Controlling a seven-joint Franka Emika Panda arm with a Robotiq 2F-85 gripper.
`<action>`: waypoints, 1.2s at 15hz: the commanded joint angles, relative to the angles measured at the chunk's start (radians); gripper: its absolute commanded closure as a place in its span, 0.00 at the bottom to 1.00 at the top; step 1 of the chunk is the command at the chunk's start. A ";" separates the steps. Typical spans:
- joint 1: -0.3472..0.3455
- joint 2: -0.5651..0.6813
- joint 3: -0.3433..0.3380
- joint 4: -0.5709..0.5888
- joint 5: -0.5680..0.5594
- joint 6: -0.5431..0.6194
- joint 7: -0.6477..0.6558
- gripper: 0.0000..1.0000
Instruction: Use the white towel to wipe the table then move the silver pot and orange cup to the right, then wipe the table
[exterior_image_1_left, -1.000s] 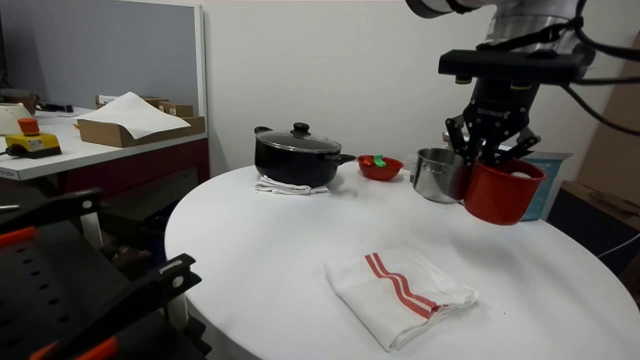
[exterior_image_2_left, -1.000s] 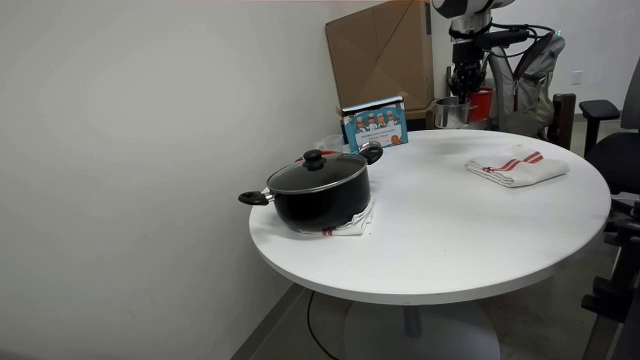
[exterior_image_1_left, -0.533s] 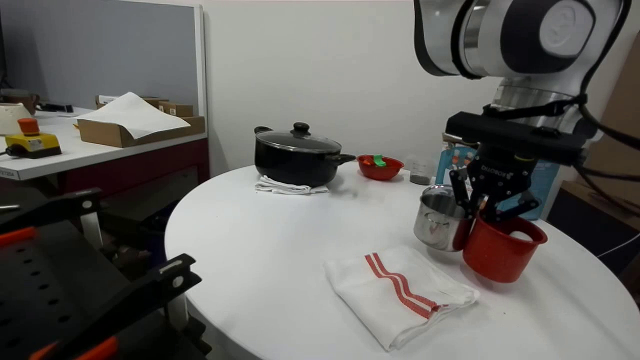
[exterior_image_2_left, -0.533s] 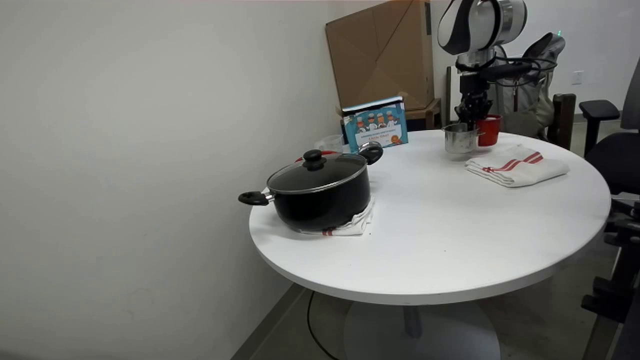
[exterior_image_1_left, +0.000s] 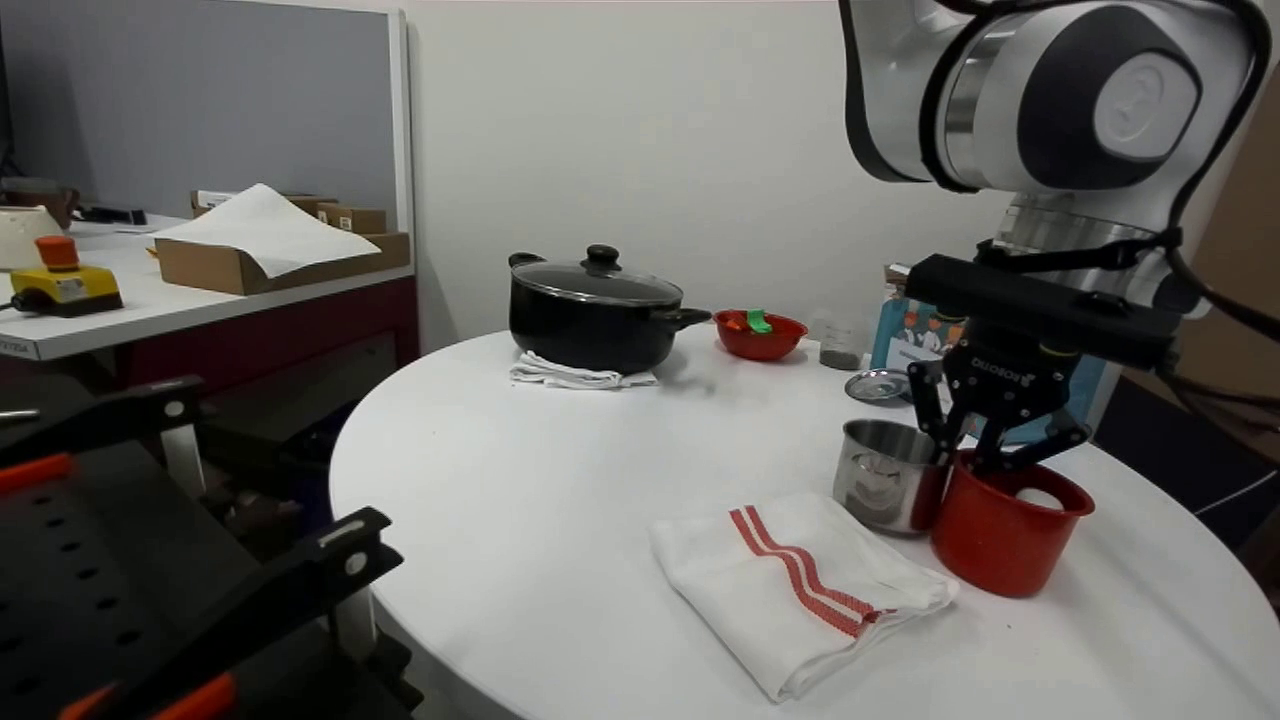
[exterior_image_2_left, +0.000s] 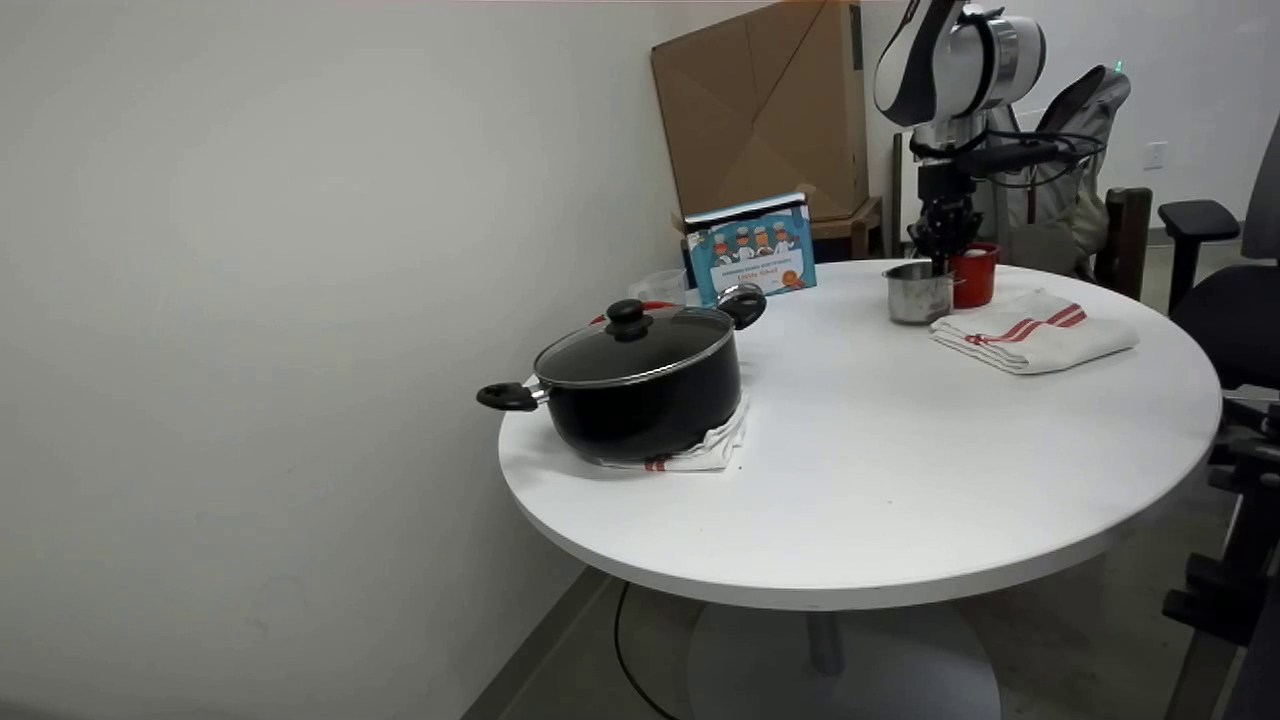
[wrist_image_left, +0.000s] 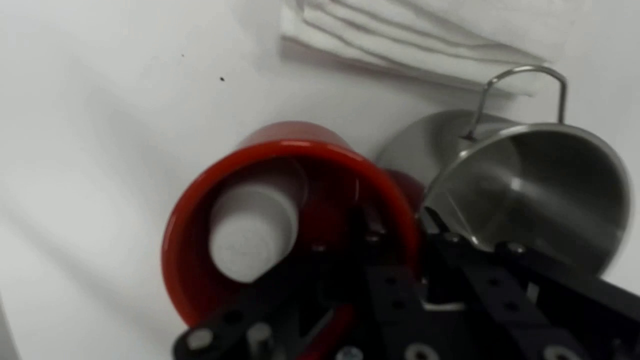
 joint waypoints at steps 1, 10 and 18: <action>-0.021 0.003 0.017 0.041 0.013 -0.035 -0.015 0.50; -0.030 -0.210 0.063 -0.146 0.055 -0.022 -0.047 0.00; 0.003 -0.580 0.043 -0.558 0.132 0.008 -0.090 0.00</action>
